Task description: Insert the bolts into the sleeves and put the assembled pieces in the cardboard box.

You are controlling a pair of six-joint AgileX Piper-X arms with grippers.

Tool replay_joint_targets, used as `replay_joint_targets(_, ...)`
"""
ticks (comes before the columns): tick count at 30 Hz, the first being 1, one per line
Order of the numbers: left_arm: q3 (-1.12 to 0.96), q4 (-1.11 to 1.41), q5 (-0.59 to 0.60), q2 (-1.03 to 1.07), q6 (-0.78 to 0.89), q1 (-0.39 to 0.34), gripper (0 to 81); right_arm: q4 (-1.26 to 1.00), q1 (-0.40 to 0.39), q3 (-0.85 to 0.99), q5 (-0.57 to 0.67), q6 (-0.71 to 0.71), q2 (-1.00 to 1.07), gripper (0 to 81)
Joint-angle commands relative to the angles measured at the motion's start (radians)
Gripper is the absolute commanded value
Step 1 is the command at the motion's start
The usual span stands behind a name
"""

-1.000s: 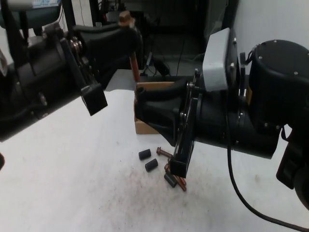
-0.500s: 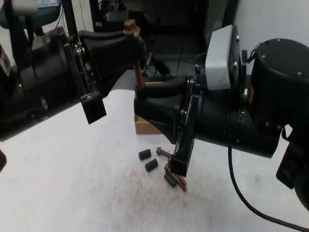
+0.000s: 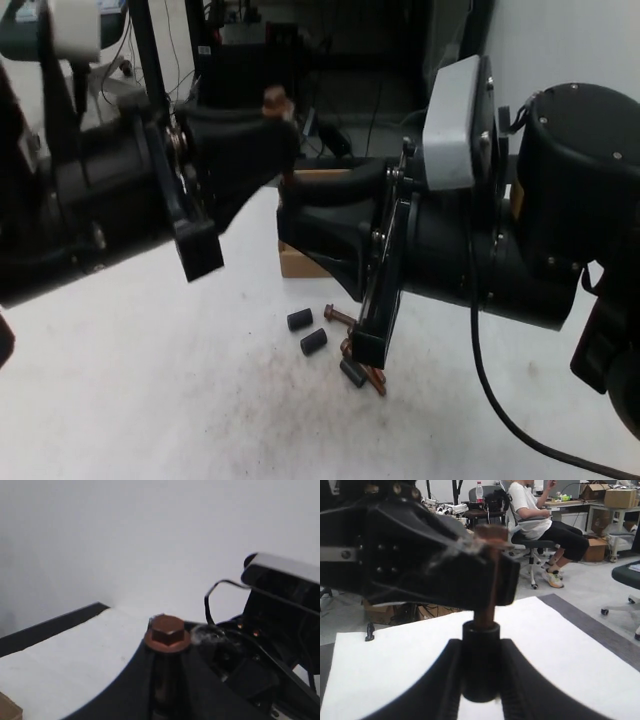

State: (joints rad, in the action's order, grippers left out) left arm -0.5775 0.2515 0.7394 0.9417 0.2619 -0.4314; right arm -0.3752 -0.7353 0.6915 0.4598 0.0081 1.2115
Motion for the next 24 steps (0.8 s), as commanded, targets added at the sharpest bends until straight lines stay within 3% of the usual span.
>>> replay_joint_targets(1,0.002,-0.088,0.045,-0.004,-0.032,0.001,6.2,-0.034,0.002,0.011,-0.021,-0.001,-0.012,0.8)
replay_joint_targets(3,0.002,-0.106,0.076,-0.004,-0.046,0.001,16.8,-0.034,0.002,0.011,-0.021,-0.001,-0.012,0.8)
replay_joint_targets(7,0.002,-0.106,0.091,-0.004,-0.044,0.001,52.2,-0.034,0.002,0.011,-0.021,-0.001,-0.012,0.8)
replay_joint_targets(9,0.002,-0.106,0.076,-0.004,-0.045,0.001,61.8,-0.034,0.002,0.011,-0.021,-0.001,-0.012,0.8)
replay_joint_targets(24,-0.005,-0.051,-0.123,-0.006,-0.045,0.026,62.5,-0.034,0.002,0.011,-0.021,-0.001,-0.012,0.8)
